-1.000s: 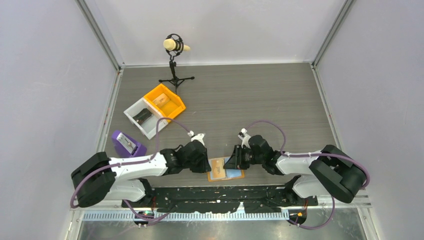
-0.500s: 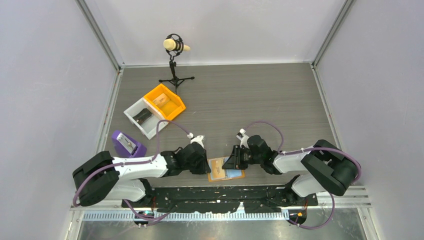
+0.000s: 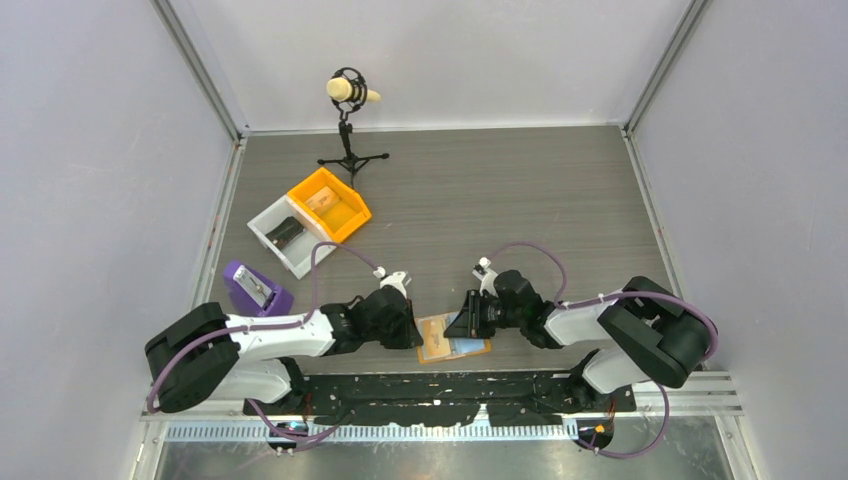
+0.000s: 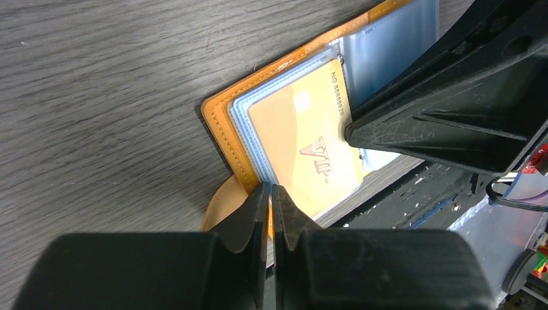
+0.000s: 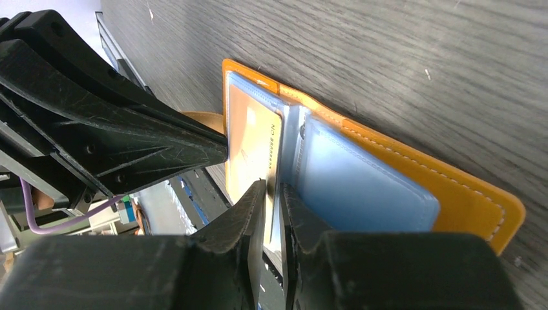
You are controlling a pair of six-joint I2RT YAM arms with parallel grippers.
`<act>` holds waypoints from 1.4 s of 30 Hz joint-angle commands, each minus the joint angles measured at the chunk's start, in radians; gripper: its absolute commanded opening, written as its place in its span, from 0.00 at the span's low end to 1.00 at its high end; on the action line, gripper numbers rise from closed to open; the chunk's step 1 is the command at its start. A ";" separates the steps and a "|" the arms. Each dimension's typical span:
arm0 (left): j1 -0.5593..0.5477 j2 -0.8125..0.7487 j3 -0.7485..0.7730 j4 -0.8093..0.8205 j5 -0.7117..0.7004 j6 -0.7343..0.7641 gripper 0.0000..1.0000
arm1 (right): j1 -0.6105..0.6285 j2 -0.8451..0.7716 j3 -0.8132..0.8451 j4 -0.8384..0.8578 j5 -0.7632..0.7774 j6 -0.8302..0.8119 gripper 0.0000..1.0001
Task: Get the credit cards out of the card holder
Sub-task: Remove the credit card from the card holder.
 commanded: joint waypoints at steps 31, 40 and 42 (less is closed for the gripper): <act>-0.004 -0.026 0.024 -0.167 -0.076 -0.001 0.05 | -0.181 -0.291 0.061 -0.355 -0.134 -0.229 0.05; -0.005 -0.107 0.138 -0.221 -0.001 0.037 0.15 | -0.237 -0.498 0.185 -0.708 -0.008 -0.396 0.05; -0.004 -0.128 0.197 -0.285 0.001 0.061 0.25 | -0.237 -0.541 0.215 -0.761 -0.015 -0.418 0.05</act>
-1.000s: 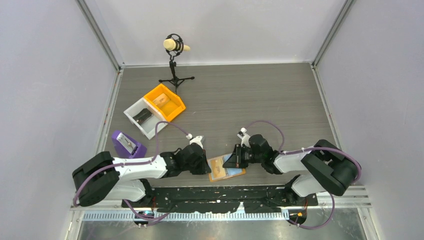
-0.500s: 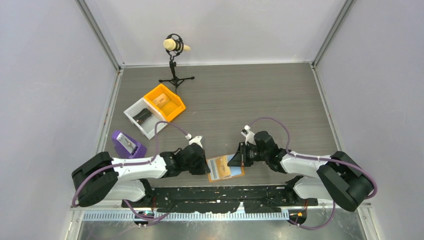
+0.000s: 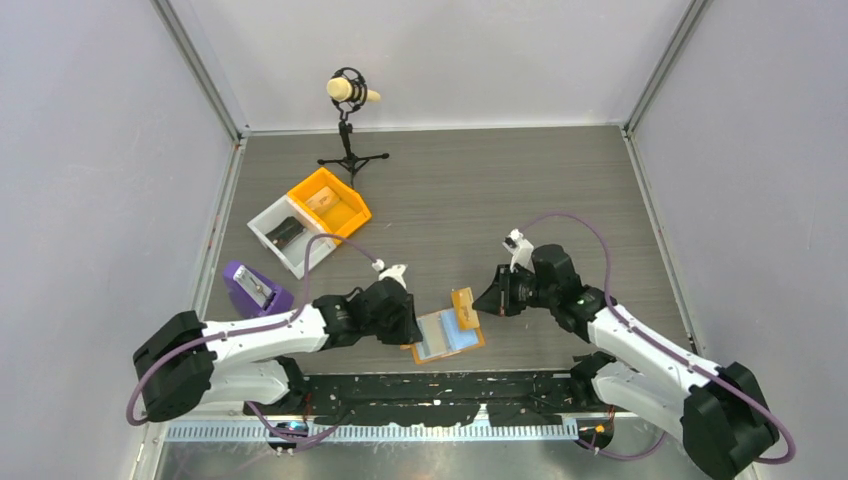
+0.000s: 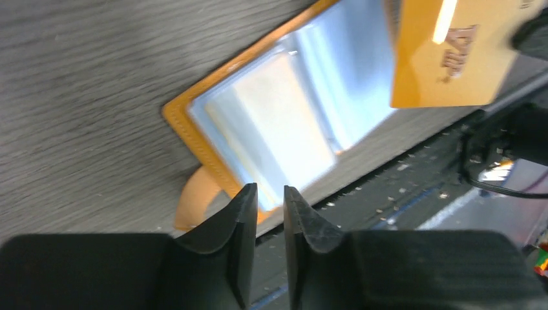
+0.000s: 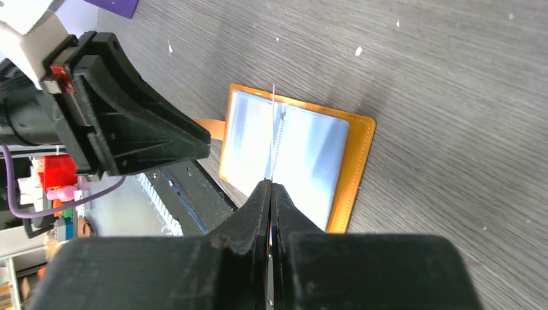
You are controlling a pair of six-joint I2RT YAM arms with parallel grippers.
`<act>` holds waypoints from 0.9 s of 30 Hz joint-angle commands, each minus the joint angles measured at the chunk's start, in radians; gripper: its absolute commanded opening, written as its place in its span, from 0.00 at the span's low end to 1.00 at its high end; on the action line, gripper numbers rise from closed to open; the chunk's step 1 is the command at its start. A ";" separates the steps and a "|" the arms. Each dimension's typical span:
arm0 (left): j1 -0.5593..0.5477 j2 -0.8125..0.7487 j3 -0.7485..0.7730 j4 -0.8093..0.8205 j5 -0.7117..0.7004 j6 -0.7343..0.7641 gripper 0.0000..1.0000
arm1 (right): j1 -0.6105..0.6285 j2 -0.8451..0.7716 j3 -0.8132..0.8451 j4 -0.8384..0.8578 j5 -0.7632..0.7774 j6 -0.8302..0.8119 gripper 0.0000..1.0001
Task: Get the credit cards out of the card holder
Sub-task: Remove the credit card from the card holder, then place the credit card in the storage box.
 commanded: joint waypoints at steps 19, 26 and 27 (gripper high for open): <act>0.005 -0.255 0.407 -0.379 0.153 0.446 0.53 | 0.229 -0.080 0.042 0.257 -0.393 0.062 0.05; 0.005 -0.306 0.345 -0.297 0.278 0.413 0.53 | 0.254 -0.103 0.024 0.345 -0.410 0.115 0.05; 0.005 -0.306 0.334 -0.278 0.301 0.405 0.53 | 0.254 -0.106 0.019 0.349 -0.412 0.117 0.05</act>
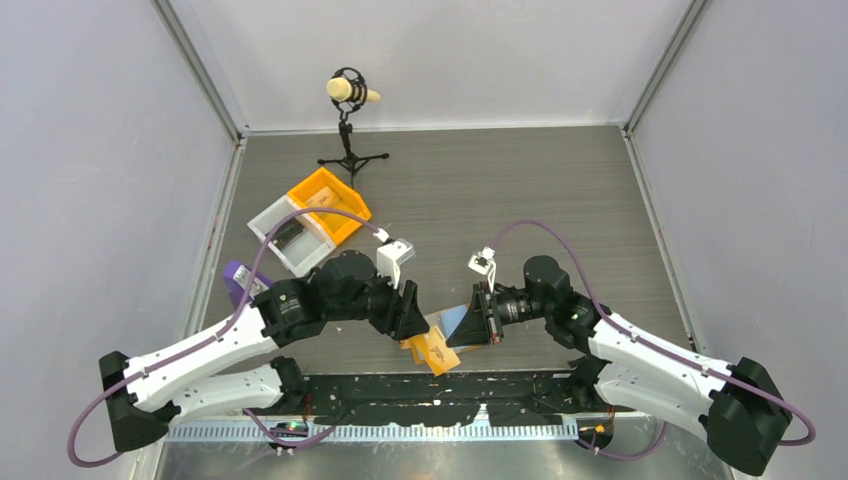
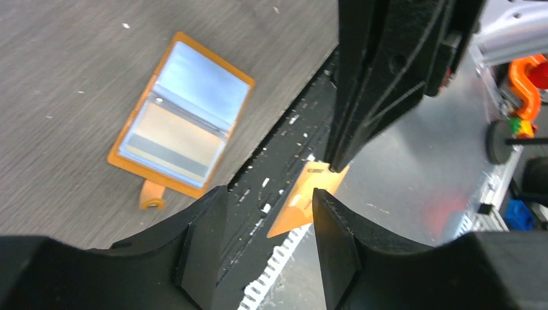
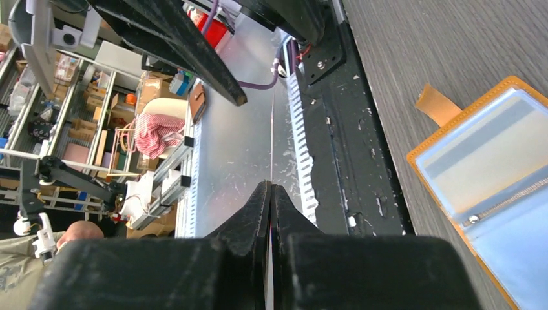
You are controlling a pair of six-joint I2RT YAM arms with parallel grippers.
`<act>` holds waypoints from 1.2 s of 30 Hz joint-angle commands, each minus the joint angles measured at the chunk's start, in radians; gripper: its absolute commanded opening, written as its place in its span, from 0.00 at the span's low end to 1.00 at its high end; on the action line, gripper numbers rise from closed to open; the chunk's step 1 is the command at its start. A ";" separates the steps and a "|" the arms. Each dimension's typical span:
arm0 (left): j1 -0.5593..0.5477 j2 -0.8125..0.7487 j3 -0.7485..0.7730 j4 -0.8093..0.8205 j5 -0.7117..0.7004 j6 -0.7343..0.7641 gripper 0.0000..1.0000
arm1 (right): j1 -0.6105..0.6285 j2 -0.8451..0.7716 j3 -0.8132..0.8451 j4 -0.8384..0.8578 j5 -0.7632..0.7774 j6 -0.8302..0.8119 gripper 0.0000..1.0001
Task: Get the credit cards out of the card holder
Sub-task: Place the credit card in the storage box.
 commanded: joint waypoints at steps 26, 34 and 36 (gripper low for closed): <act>0.058 -0.092 -0.071 0.119 0.054 -0.127 0.00 | 0.007 -0.097 -0.004 0.054 0.088 0.074 0.48; 0.182 -0.136 0.004 0.007 -0.292 -0.146 0.00 | 0.007 -0.243 0.012 -0.070 0.245 0.065 0.98; 0.227 -0.153 0.015 -0.016 -0.421 -0.141 0.00 | 0.007 -0.248 0.019 -0.071 0.256 0.075 0.96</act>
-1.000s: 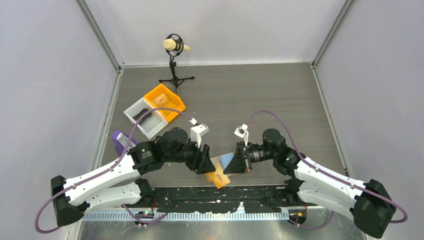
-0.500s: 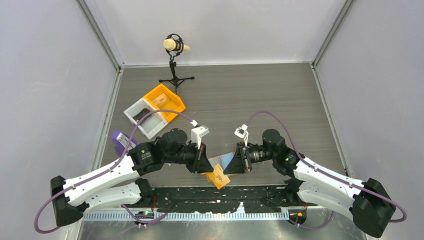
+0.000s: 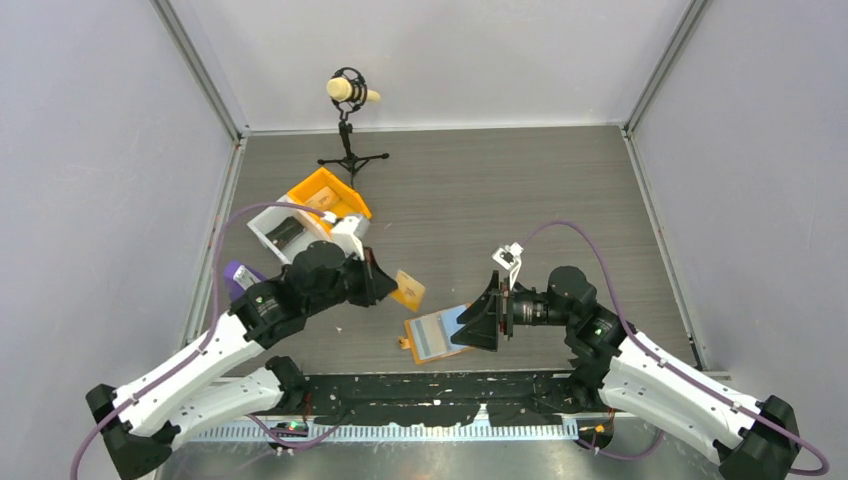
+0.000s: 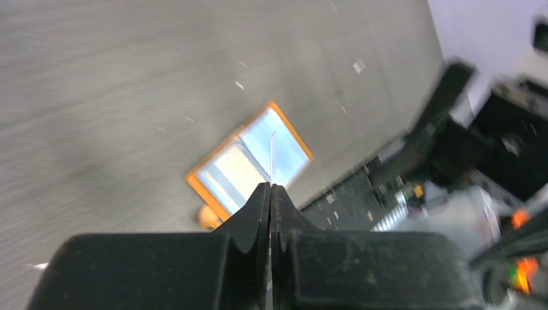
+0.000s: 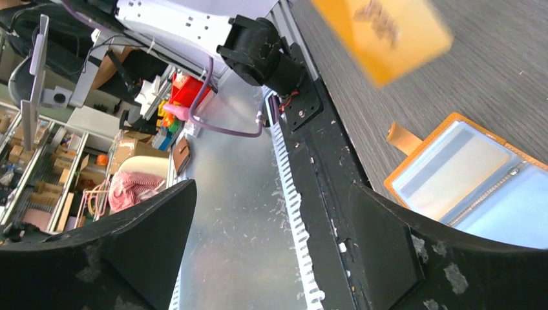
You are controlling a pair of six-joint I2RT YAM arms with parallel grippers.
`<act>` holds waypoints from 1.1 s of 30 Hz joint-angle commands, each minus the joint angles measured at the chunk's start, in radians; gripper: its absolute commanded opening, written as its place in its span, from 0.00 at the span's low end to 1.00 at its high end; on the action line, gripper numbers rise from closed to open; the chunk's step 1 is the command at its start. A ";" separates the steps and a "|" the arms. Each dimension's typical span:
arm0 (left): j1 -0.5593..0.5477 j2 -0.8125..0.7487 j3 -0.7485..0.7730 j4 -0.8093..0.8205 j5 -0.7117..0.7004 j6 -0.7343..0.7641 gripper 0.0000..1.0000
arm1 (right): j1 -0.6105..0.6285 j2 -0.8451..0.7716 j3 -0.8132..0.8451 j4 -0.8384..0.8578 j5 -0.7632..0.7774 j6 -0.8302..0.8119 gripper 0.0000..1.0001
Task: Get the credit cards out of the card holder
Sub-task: Place the credit card in the storage box.
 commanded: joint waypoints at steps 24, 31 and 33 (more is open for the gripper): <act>0.780 0.447 0.221 0.415 -0.223 -0.155 0.00 | 0.001 0.191 0.108 0.007 0.072 -0.043 0.95; 0.797 0.583 0.249 0.513 -0.320 -0.120 0.00 | -0.001 0.238 0.127 0.046 0.053 -0.020 0.95; 0.797 0.612 0.242 0.539 -0.337 -0.129 0.00 | -0.002 0.246 0.136 0.036 0.053 -0.031 0.95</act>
